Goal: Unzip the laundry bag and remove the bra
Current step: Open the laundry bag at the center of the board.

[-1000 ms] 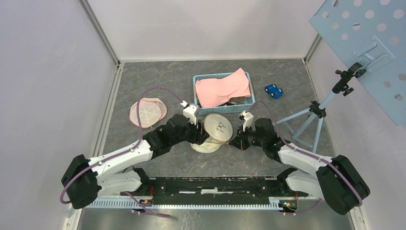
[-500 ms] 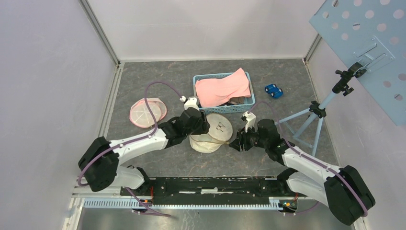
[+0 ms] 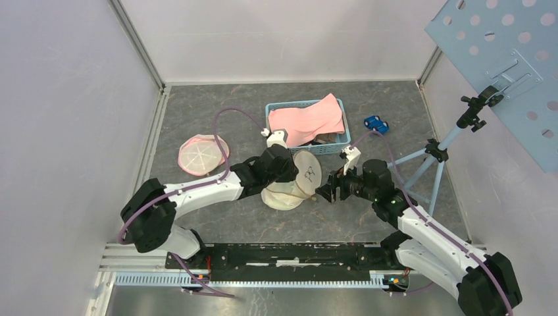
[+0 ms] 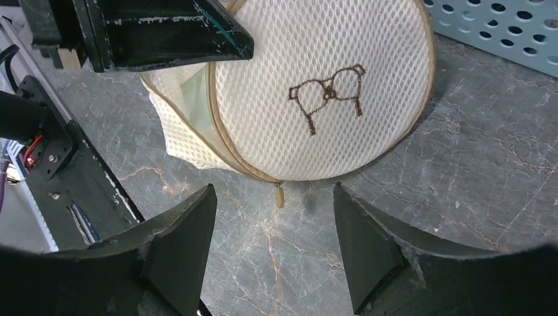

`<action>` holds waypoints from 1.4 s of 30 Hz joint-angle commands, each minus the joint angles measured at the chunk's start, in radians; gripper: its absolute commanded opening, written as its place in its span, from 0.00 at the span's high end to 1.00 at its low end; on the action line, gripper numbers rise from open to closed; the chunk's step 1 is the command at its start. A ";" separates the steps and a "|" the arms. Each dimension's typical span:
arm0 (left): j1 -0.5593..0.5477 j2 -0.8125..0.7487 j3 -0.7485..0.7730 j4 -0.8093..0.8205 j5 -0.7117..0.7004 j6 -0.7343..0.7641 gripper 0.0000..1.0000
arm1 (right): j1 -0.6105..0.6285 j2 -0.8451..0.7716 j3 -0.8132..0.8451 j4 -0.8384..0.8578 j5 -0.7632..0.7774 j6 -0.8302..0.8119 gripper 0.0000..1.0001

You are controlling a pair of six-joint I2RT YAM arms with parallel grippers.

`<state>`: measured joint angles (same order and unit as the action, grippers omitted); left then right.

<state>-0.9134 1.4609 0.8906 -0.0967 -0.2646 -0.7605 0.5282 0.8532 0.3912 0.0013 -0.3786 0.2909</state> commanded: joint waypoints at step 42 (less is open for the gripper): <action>-0.293 -0.312 -0.088 0.108 -0.091 0.410 0.21 | -0.030 -0.153 0.358 -0.244 0.106 -0.030 0.24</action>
<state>-1.2190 1.1648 0.7609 0.0319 -0.1879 -0.3725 0.5011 0.6773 0.7528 -0.2939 -0.2577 0.2668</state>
